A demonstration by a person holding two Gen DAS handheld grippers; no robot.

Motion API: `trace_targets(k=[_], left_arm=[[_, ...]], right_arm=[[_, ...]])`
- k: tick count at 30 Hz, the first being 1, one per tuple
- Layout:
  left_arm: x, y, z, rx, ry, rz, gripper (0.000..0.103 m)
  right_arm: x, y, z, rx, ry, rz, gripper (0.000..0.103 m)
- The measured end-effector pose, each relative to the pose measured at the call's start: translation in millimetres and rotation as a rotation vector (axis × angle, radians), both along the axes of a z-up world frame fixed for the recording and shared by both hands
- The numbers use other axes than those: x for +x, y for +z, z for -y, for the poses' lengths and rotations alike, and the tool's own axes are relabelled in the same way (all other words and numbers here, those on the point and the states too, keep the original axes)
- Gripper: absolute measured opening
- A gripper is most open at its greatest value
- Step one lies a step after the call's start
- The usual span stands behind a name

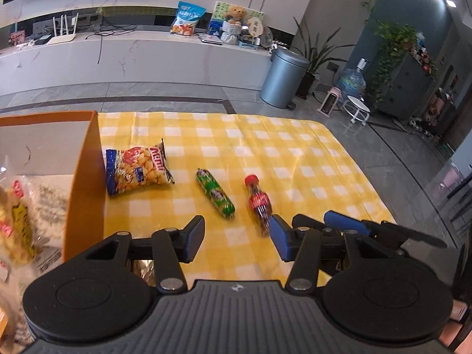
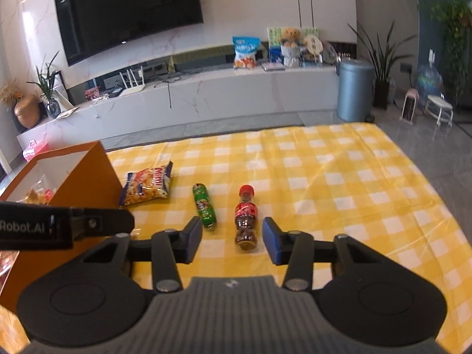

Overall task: Organize snacks
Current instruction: 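Grasp the red-capped cola bottle with the right gripper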

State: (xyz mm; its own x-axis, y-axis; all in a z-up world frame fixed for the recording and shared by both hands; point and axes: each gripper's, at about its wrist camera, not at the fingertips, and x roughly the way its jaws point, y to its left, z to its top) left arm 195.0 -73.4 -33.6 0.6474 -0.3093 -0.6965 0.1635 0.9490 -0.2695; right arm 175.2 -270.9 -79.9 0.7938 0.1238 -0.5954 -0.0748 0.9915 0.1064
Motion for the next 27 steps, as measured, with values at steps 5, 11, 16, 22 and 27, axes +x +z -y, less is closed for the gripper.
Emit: trace_targets(k=[5, 11, 16, 22, 27], left_arm=[[24.5, -13.1, 7.6, 0.009, 0.016, -0.032, 0.054], [52.8, -37.4, 9.4, -0.037, 0.068, -0.089, 0.05], [72.1, -54.3, 9.8, -0.042, 0.101, -0.112, 0.05], [90.5, -70.7, 6.2, -0.049, 0.126, -0.148, 0.05], [97.3, -78.8, 5.8, -0.057, 0.132, -0.165, 0.051]], right_arm=[[28.9, -12.0, 3.1, -0.032, -0.026, 0.01, 0.034], [62.6, -31.3, 6.5, -0.04, -0.028, -0.048, 0.031], [83.2, -39.7, 7.0, 0.013, 0.01, -0.072, 0.028], [107.7, -57.4, 1.5, -0.002, -0.009, -0.149, 0.028], [117.9, -66.9, 2.5, 0.048, -0.017, -0.183, 0.029]])
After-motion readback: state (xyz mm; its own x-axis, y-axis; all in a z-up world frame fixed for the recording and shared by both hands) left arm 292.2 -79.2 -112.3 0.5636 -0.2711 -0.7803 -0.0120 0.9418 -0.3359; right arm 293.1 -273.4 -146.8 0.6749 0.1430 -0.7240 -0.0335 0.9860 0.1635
